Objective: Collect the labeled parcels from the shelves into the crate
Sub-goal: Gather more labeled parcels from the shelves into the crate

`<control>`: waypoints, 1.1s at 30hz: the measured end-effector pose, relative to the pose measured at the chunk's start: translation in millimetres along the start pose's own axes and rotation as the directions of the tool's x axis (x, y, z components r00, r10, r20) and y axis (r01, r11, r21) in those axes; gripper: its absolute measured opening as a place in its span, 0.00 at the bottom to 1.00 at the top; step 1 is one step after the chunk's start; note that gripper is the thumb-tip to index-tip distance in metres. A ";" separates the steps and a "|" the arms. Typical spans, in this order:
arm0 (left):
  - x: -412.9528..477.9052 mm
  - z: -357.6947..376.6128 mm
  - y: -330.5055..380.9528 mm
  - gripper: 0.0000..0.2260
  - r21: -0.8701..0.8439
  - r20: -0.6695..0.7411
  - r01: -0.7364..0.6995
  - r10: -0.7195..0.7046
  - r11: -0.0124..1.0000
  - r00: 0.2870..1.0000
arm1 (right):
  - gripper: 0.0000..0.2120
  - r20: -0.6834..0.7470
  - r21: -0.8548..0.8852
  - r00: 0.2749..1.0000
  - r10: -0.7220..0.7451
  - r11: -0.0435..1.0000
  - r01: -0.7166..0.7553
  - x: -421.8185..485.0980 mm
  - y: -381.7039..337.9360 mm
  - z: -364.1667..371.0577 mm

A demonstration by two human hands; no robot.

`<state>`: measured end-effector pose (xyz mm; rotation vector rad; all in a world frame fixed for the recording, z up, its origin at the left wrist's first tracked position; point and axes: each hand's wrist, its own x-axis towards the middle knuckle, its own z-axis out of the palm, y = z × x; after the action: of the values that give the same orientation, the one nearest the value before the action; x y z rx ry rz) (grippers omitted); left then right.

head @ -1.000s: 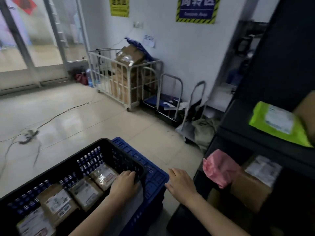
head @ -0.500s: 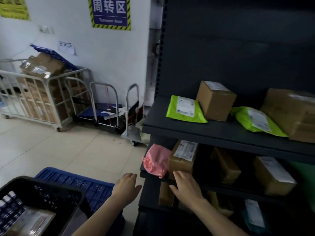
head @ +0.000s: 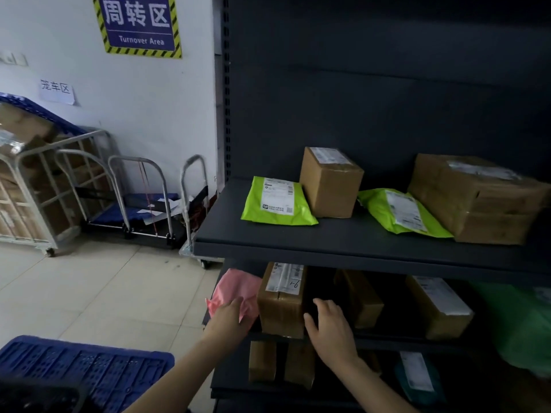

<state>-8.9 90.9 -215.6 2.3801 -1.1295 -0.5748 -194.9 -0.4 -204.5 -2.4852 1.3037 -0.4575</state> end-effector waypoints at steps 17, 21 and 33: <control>8.0 30.0 54.3 0.17 -0.603 0.154 0.013 0.100 0.798 0.983 | 0.13 0.236 0.687 0.944 0.231 0.647 -0.331 2.4 24.0 9.3; -1.3 39.9 59.7 0.16 -0.640 0.161 0.013 0.118 0.768 0.980 | 0.13 0.202 0.695 0.948 0.244 0.647 -0.314 -8.7 33.0 7.8; -14.6 46.3 63.2 0.13 -0.705 0.187 0.046 0.122 0.708 0.975 | 0.22 0.175 0.654 0.968 0.181 0.714 -0.252 -19.9 42.3 9.8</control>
<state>-80.9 56.8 -216.0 1.6378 -0.8199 -1.0614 -232.8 -5.9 -233.2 -1.7017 1.1078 -0.6088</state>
